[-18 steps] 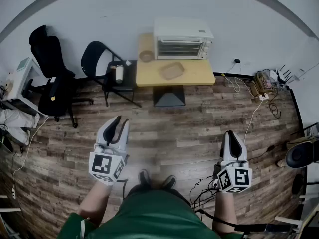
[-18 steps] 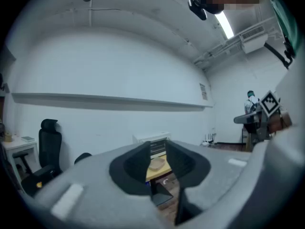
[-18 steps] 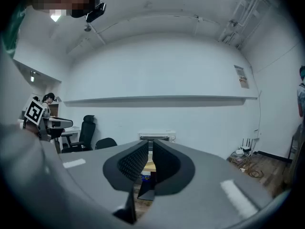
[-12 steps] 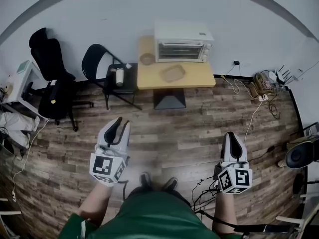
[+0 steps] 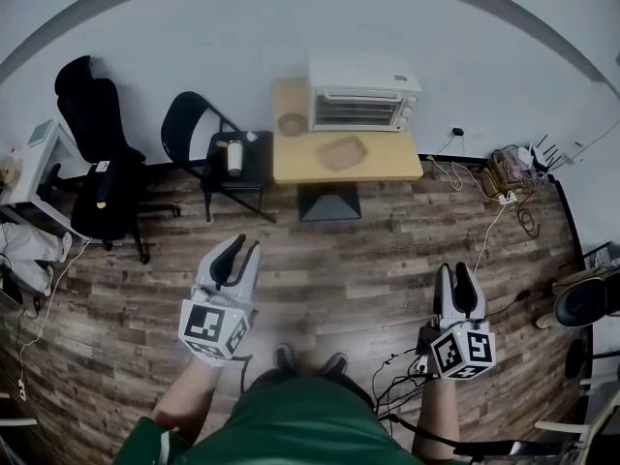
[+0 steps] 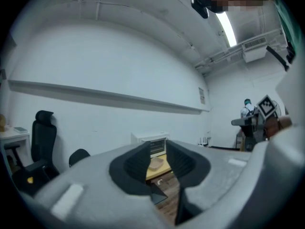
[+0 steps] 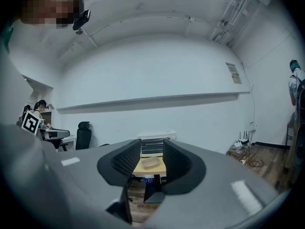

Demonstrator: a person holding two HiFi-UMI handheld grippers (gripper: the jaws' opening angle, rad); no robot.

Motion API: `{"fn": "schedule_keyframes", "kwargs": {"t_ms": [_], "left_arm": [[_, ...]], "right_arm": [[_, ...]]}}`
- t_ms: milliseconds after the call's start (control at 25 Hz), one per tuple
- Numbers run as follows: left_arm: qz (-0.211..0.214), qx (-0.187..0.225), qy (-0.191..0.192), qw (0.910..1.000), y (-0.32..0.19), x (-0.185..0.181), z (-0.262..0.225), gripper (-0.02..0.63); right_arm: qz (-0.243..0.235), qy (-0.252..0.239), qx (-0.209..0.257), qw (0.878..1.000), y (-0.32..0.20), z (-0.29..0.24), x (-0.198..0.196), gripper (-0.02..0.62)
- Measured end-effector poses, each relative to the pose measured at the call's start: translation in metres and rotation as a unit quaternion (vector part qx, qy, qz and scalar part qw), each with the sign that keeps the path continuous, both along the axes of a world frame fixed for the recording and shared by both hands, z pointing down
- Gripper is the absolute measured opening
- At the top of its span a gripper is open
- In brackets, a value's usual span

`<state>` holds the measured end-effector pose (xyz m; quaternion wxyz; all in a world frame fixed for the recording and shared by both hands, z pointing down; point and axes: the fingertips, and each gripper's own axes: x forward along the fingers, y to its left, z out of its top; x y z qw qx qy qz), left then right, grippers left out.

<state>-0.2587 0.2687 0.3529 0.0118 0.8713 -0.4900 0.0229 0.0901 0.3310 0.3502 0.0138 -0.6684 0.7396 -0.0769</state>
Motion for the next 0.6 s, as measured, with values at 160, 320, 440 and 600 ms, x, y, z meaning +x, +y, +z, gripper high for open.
{"fn": "schedule_keyframes", "kwargs": {"t_ms": [160,320,440,600], "left_arm": [[0.008,-0.017,0.019,0.9997,-0.012,-0.023,0.013,0.101],[0.013,-0.048,0.039,0.998,-0.025,-0.03,0.031,0.103],[0.013,-0.059,0.046,0.9971,-0.042,-0.025,0.035,0.104],[0.001,-0.069,0.049,0.9964,-0.07,-0.013,0.041,0.104]], "right_arm": [[0.01,0.006,-0.002,1.0,-0.001,-0.001,-0.022,0.13],[0.013,0.011,-0.01,1.0,-0.003,0.004,-0.029,0.13],[0.013,0.008,-0.013,1.0,-0.017,0.006,-0.021,0.129],[0.0,-0.002,-0.01,1.0,-0.049,0.015,-0.008,0.129]]}}
